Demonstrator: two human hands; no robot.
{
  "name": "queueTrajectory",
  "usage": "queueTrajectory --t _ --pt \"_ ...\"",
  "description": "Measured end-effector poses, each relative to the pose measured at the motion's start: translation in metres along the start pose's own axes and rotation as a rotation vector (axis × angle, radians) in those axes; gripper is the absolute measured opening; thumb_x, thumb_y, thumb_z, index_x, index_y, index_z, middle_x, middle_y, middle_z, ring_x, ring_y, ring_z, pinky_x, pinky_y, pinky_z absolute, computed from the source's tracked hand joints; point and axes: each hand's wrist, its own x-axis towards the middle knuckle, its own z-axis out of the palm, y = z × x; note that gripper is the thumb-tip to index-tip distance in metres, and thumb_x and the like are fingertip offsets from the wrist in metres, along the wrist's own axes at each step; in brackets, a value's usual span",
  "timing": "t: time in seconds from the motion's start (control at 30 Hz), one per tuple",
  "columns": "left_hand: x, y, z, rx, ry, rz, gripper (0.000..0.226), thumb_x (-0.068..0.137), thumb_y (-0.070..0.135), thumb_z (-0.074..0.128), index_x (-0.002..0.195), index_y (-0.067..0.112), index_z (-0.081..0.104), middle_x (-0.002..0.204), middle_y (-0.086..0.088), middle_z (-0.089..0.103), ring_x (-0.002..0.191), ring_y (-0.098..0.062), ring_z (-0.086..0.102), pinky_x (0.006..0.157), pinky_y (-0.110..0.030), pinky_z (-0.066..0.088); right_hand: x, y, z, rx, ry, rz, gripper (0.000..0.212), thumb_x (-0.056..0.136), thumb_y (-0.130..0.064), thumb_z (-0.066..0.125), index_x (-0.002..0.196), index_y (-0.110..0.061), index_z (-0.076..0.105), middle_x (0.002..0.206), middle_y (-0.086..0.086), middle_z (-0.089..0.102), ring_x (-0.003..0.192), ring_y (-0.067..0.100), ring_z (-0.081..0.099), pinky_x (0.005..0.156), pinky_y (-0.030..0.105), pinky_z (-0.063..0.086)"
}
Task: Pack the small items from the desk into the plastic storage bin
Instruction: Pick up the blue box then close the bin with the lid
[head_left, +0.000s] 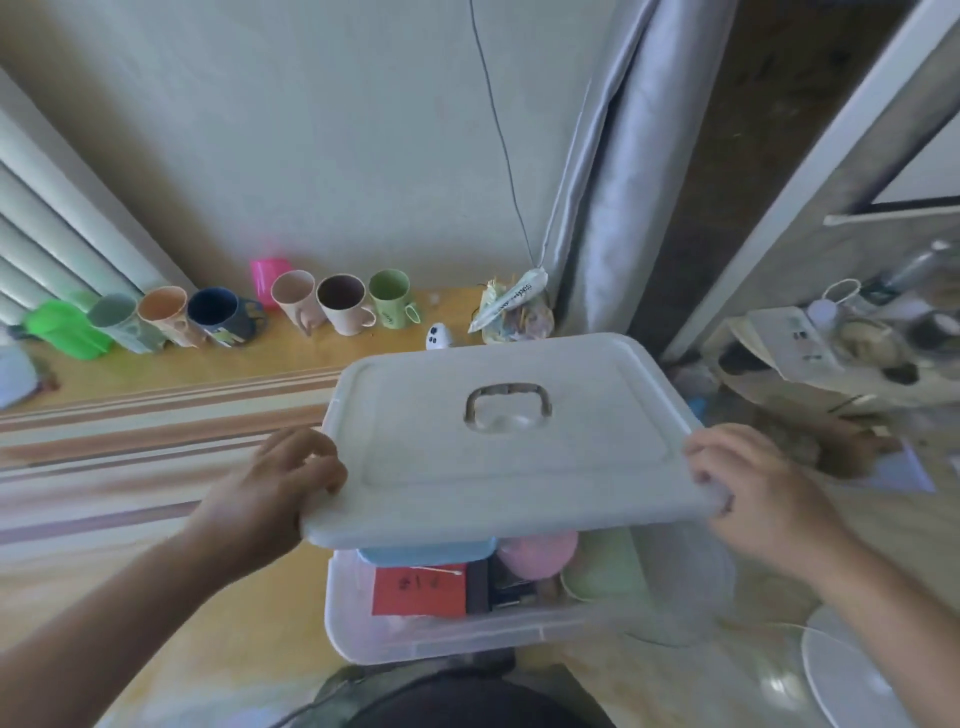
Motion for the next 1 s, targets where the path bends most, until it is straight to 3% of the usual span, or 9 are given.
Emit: queueTrajectory --t 0.17,0.3,0.43,0.57,0.63,0.77,0.9,0.93,1.0 --pt "-0.037 0.022 0.025 0.064 -0.151 0.043 0.057 0.052 -0.006 0.078 0.094 0.025 0.056 0.112 -0.002 0.053 0.111 -0.033 0.048 0.073 -0.046 0.057 -0.034 -0.011 0.019 0.032 -0.151 -0.043 0.046 0.049 -0.007 0.082 0.080 -0.017 0.050 0.112 0.001 0.054 0.109 0.032 0.050 0.090 0.034 0.041" --pt "-0.051 0.034 0.017 0.116 -0.262 0.064 0.056 0.052 0.000 0.081 0.092 0.031 0.057 0.111 0.001 0.052 0.113 -0.034 0.046 0.085 -0.049 0.056 -0.051 -0.025 0.031 0.024 -0.191 -0.042 0.039 0.057 -0.025 0.086 0.082 -0.020 0.056 0.115 -0.001 0.053 0.115 0.032 0.046 0.091 0.039 0.044" --pt "-0.069 0.048 0.008 0.077 -0.424 0.040 0.053 0.050 0.021 0.065 0.098 0.041 0.056 0.111 0.009 0.051 0.117 -0.029 0.045 0.097 -0.046 0.050 -0.067 -0.031 0.034 0.068 -0.179 0.004 0.038 0.060 -0.032 0.082 0.084 -0.021 0.056 0.122 0.001 0.053 0.121 0.034 0.047 0.095 0.046 0.048" --pt "-0.071 0.062 0.010 0.021 -0.357 0.032 0.032 0.067 0.055 0.070 0.092 0.041 0.058 0.105 0.012 0.052 0.112 -0.022 0.048 0.097 -0.043 0.047 -0.075 -0.036 0.031 0.040 -0.220 0.054 0.039 0.059 -0.040 0.077 0.084 -0.025 0.051 0.129 0.003 0.050 0.127 0.036 0.045 0.095 0.052 0.049" --pt "-0.070 0.072 0.017 0.025 -0.363 0.039 0.040 0.068 0.072 0.068 0.088 0.039 0.056 0.101 0.013 0.051 0.107 -0.019 0.049 0.097 -0.041 0.045 -0.079 -0.036 0.032 0.016 -0.243 0.075 0.043 0.058 -0.042 0.078 0.084 -0.025 0.048 0.135 0.005 0.047 0.132 0.038 0.042 0.095 0.054 0.049" --pt "-0.069 0.091 0.041 0.057 -0.350 0.055 0.049 0.065 0.068 0.070 0.100 0.036 0.056 0.105 0.005 0.051 0.103 -0.024 0.050 0.092 -0.045 0.050 -0.086 -0.032 0.035 0.011 -0.296 0.127 0.053 0.061 -0.060 0.080 0.086 -0.030 0.044 0.151 0.004 0.039 0.145 0.036 0.032 0.100 0.056 0.049" --pt "-0.060 0.105 0.058 0.099 -0.377 0.033 0.092 0.066 0.063 0.066 0.150 0.034 0.043 0.146 -0.015 0.045 0.131 -0.041 0.044 0.110 -0.054 0.038 -0.088 -0.034 0.045 -0.012 -0.326 0.158 0.074 0.062 -0.073 0.073 0.120 -0.031 0.051 0.171 0.002 0.011 0.160 0.033 0.007 0.109 0.051 0.044" --pt "-0.057 0.109 0.060 0.121 -0.399 0.039 0.100 0.067 0.065 0.063 0.158 0.035 0.033 0.155 -0.018 0.038 0.140 -0.043 0.037 0.115 -0.058 0.033 -0.087 -0.035 0.047 -0.019 -0.342 0.201 0.092 0.063 -0.076 0.070 0.138 -0.030 0.044 0.173 0.001 0.002 0.161 0.031 -0.002 0.112 0.051 0.040" --pt "-0.052 0.111 0.063 0.169 -0.423 0.067 0.108 0.067 0.067 0.059 0.162 0.037 0.018 0.165 -0.018 0.025 0.151 -0.043 0.025 0.118 -0.062 0.028 -0.088 -0.034 0.052 -0.047 -0.388 0.308 0.120 0.063 -0.084 0.059 0.162 -0.034 0.011 0.174 -0.002 -0.013 0.160 0.025 -0.019 0.119 0.052 0.032"
